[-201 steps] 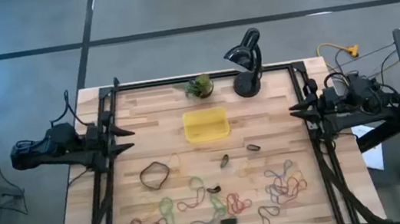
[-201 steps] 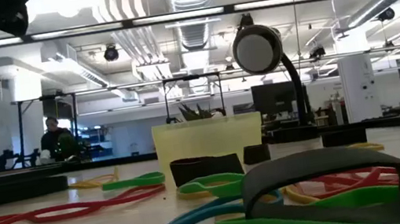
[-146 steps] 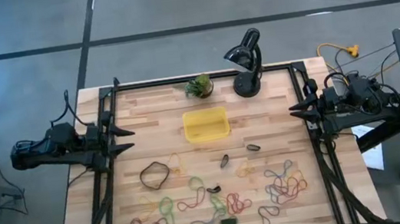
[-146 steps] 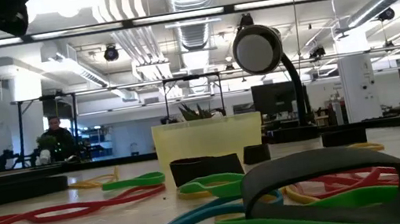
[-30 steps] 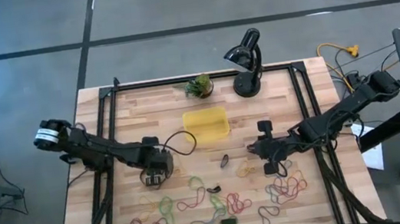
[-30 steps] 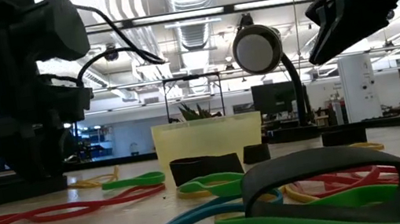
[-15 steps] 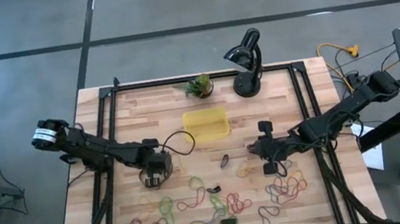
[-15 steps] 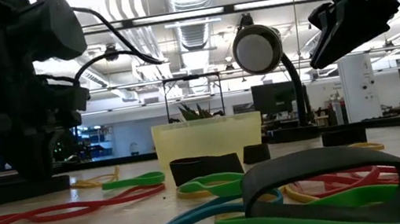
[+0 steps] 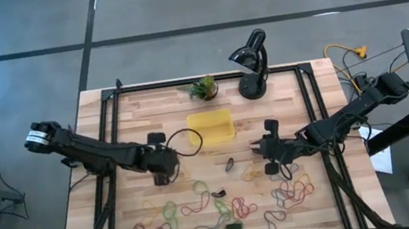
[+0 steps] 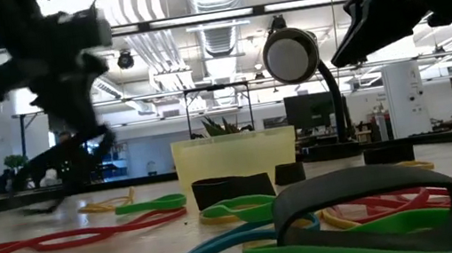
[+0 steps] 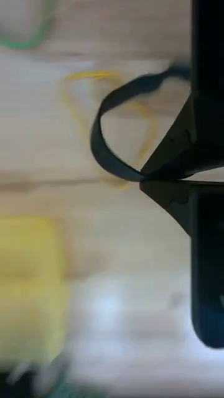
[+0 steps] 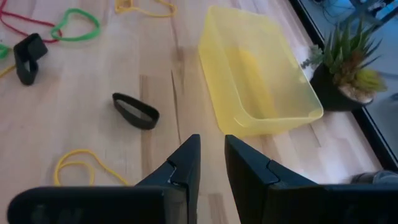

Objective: Pick and place rubber bands into bin
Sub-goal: Put the black rubber band in the yellow bin

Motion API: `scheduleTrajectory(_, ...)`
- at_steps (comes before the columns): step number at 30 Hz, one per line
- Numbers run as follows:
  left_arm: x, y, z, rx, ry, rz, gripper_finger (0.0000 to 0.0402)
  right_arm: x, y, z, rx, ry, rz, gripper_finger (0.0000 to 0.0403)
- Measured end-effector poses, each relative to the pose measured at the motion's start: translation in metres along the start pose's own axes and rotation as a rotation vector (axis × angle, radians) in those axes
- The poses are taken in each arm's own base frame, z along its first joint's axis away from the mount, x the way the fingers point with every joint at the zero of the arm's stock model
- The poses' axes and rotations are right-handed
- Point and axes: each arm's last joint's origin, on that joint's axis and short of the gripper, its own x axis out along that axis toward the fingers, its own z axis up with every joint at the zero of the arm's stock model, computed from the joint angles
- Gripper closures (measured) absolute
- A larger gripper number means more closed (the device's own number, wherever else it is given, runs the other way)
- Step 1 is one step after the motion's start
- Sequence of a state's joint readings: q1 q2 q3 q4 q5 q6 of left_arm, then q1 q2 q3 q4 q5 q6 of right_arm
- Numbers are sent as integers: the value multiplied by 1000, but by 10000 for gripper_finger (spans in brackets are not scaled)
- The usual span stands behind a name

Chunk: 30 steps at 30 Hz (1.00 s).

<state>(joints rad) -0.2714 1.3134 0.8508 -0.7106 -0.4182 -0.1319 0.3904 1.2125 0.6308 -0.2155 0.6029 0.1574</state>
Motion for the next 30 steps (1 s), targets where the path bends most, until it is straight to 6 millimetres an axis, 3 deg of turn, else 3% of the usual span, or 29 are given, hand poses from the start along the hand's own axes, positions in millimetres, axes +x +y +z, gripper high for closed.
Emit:
scheduleTrajectory(9, -14, 12, 38, 94, -271, 135, 402, 0, 0, 1, 4, -10, 2, 335)
scheduleTrajectory(15, -16, 32, 55, 80, -382, 304, 402, 0, 0, 1, 4, -11, 1, 335)
scheduleTrajectory(22, -1, 63, 61, 38, -457, 415, 401, 0, 0, 1, 5, -13, 1, 335)
scheduleTrajectory(30, 33, 81, 69, 18, -508, 357, 401, 1, 0, 0, 0, -15, -1, 335)
